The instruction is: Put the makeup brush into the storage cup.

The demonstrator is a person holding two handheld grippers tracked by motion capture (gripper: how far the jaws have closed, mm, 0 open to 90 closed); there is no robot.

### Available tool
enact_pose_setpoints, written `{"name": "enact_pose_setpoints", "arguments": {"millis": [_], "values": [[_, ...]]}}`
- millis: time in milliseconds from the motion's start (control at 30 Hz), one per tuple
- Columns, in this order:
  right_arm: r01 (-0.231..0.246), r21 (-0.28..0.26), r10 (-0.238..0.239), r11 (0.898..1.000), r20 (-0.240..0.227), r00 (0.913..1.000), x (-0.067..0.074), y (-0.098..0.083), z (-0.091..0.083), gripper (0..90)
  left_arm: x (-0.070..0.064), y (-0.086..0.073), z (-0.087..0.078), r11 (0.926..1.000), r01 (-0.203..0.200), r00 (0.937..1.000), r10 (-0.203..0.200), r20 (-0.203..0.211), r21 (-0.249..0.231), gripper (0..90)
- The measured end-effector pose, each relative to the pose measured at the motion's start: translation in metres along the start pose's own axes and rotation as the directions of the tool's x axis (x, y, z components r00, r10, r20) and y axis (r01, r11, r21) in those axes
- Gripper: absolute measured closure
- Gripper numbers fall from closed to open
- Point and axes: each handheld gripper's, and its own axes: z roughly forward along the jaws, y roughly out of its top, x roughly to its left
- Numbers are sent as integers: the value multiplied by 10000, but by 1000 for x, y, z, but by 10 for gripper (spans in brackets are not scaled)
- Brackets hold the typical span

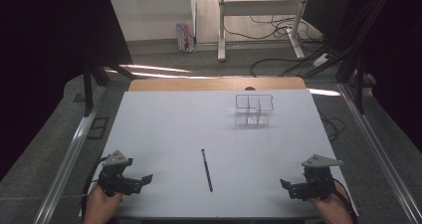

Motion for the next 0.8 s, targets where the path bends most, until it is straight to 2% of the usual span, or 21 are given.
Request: {"name": "enact_pose_setpoints", "arguments": {"millis": [100,267,500,800], "values": [[60,-64,-60,10000,-45,10000,0,0,1,0,-1,0,0,9998,103,9998,-99,-186,198,0],[149,-156,-150,9998,-43,9999,1,1,2,0,-3,2,0,9981,55,9988,-24,-497,611,0],[214,-383,-217,9990,-94,9997,2,3,2,0,-10,11,-2,9974,-158,9973,207,-703,697,0],[325,-350,-327,9989,-63,9994,2,5,3,0,-14,18,1,9962,-159,9956,237,-905,860,0]]}}
